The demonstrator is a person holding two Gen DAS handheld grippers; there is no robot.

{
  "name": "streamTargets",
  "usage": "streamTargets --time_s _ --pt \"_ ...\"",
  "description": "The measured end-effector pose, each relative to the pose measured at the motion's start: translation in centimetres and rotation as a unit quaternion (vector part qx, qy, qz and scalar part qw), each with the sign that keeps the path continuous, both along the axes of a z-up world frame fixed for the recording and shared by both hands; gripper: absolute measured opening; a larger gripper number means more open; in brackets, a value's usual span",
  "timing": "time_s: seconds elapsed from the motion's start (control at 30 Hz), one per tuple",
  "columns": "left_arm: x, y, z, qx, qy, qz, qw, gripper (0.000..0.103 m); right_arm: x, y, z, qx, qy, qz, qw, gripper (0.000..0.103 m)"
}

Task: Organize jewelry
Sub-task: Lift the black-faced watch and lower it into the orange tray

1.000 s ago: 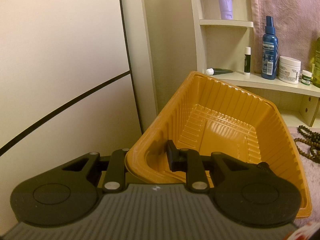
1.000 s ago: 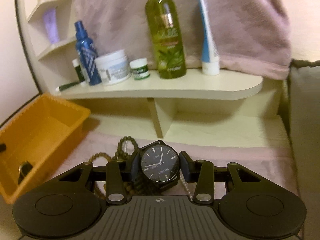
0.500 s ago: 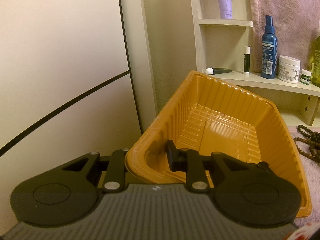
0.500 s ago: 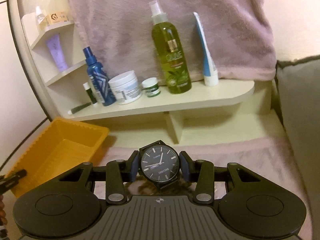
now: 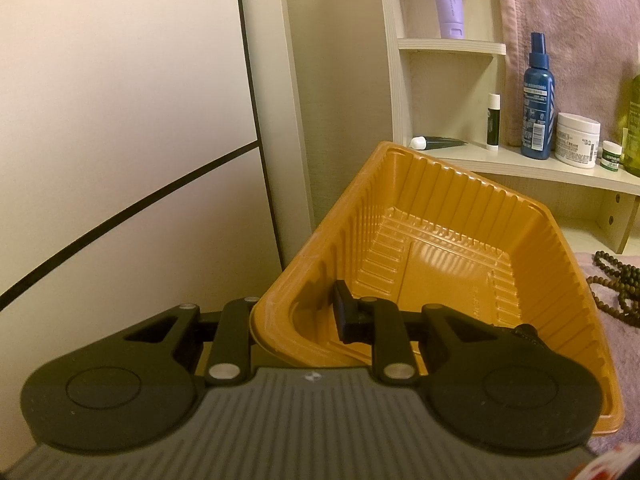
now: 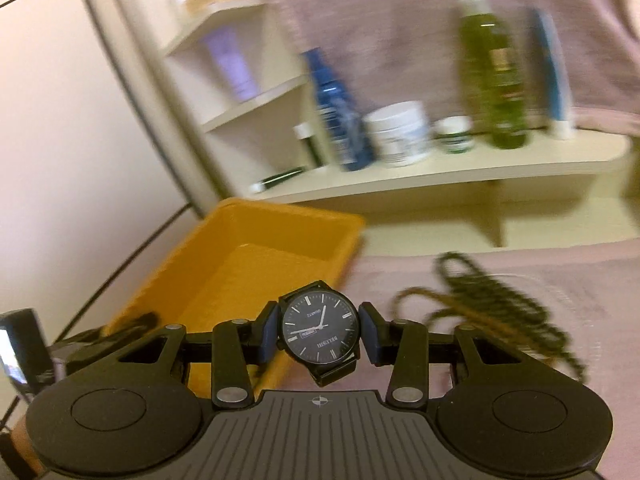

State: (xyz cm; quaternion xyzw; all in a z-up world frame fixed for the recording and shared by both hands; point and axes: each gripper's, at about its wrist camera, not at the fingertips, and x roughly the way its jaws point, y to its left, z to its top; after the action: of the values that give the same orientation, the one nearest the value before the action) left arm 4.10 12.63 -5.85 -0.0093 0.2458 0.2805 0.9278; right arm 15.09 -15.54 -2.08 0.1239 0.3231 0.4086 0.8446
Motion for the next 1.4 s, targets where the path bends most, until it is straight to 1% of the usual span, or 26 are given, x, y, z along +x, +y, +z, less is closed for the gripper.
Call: streamTargets --time_s 0.13,0.3,0.5,0.6,0.7,0.8,0.97,1.13,1.23,1.3,1.4 --pt "-0.1 0.0 0.0 0.0 0.0 -0.001 1.0 0.021 -0.8 3.3 0.1 0.004 0.001 0.038 0.999 0.043" --pt "-0.1 0.1 0.0 -0.003 -0.001 -0.001 1.0 0.021 -1.1 7.0 -0.5 0.014 0.014 0.073 0.997 0.043" --pt "-0.1 0.2 0.1 -0.006 -0.001 -0.004 1.0 0.02 -1.0 10.4 -1.7 0.02 0.025 0.104 0.994 0.043" --pt "-0.1 0.3 0.1 -0.008 -0.002 -0.005 1.0 0.02 -0.7 11.5 -2.7 0.01 0.03 0.107 0.994 0.043" --pt "-0.1 0.4 0.1 -0.01 -0.003 -0.005 0.9999 0.02 -0.5 12.2 -3.8 -0.005 0.034 0.111 0.993 0.043" --pt "-0.1 0.3 0.2 -0.011 -0.005 -0.006 0.9999 0.02 -1.0 12.6 -4.4 -0.027 0.018 0.119 0.992 0.043" --pt "-0.1 0.5 0.1 -0.013 -0.004 -0.005 0.9999 0.021 -1.6 13.2 -4.5 -0.053 -0.008 0.128 0.99 0.043" --pt "-0.1 0.4 0.1 -0.012 -0.002 -0.005 0.9999 0.021 -1.6 14.0 -4.4 -0.072 -0.018 0.129 0.989 0.044" --pt "0.0 0.5 0.2 -0.013 -0.002 -0.005 0.9999 0.021 -1.6 14.2 -4.3 -0.074 -0.018 0.124 0.989 0.049" --pt "0.0 0.5 0.2 -0.012 -0.002 -0.005 0.9999 0.021 -1.6 14.0 -4.1 -0.07 -0.02 0.12 0.99 0.055" --pt "0.0 0.5 0.2 -0.012 -0.001 -0.005 0.9999 0.021 -1.6 13.4 -3.7 -0.065 -0.023 0.111 0.991 0.06"
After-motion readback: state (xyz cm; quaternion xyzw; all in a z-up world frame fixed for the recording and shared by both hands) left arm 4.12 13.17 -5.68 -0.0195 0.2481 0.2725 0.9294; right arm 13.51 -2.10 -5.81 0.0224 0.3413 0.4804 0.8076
